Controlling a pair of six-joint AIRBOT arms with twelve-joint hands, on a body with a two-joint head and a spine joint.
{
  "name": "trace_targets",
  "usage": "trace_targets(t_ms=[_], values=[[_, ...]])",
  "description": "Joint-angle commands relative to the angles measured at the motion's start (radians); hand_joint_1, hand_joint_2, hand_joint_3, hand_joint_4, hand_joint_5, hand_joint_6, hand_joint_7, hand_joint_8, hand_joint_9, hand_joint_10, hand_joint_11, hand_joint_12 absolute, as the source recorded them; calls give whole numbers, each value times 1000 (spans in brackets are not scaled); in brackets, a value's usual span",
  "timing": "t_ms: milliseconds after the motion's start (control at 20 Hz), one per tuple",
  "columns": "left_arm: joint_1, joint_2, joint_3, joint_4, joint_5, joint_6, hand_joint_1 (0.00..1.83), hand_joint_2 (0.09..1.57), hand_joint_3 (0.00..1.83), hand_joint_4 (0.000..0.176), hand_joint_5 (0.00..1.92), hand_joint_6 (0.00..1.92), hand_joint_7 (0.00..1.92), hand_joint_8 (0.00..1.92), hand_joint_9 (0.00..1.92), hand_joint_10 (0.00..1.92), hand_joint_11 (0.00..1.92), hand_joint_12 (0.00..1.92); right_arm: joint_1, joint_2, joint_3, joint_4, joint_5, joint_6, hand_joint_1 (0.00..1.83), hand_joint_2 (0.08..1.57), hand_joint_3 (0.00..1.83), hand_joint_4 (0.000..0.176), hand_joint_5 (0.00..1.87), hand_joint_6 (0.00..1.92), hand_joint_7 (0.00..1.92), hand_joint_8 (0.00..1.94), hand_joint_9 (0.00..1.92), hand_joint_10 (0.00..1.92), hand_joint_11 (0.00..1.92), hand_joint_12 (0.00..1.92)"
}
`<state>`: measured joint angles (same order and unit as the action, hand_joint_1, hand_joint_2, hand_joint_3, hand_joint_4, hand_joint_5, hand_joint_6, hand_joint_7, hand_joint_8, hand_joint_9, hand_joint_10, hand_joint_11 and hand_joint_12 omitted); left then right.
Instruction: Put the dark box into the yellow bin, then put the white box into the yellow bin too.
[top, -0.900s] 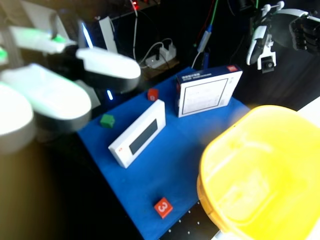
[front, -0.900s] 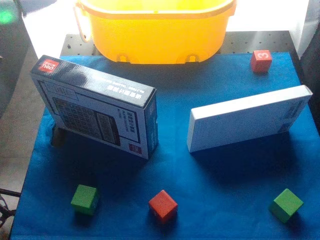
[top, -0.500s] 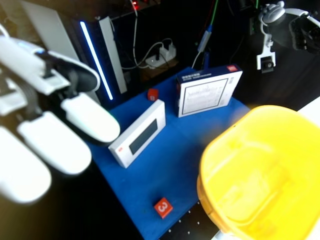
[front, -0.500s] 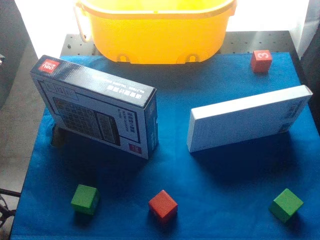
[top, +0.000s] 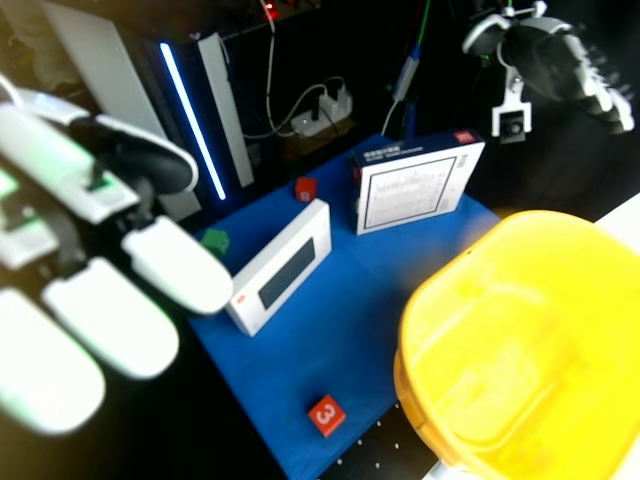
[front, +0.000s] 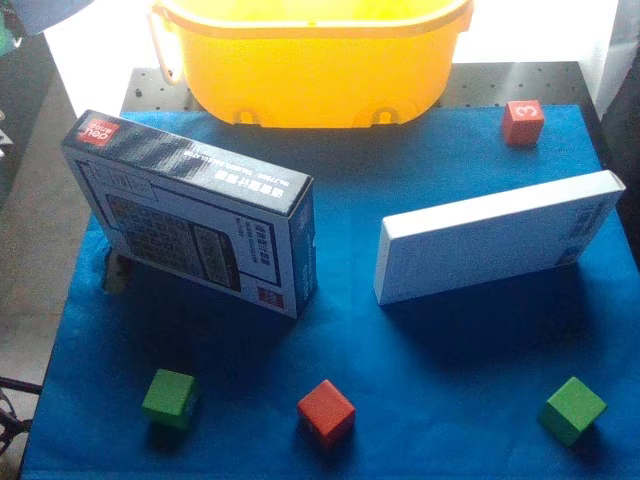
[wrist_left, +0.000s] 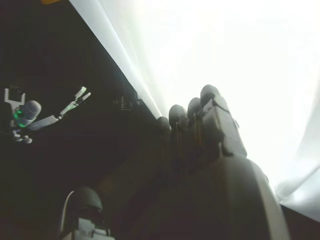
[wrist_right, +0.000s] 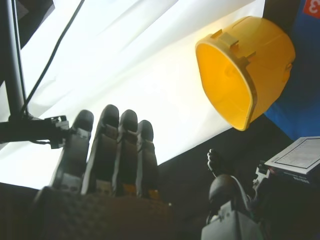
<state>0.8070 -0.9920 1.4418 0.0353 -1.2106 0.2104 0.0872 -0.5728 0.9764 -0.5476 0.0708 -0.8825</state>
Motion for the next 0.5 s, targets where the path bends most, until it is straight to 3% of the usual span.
trace_targets(t_ms=[0, 450], values=[[-5, 13, -5, -28, -121, -4, 254, 981, 0, 0, 291, 0, 230, 2, 135, 10, 86, 57, 8, -1, 2, 7, 106, 0, 0, 1057, 3, 0, 326, 0, 377, 0, 327, 4, 76, 125], [18, 109, -80, 107, -87, 4, 208, 946, 0, 0, 153, 1, 113, 5, 81, 8, 66, 49, 0, -1, 10, 20, 106, 0, 42, 999, 0, 0, 320, 0, 371, 0, 320, 0, 56, 119]])
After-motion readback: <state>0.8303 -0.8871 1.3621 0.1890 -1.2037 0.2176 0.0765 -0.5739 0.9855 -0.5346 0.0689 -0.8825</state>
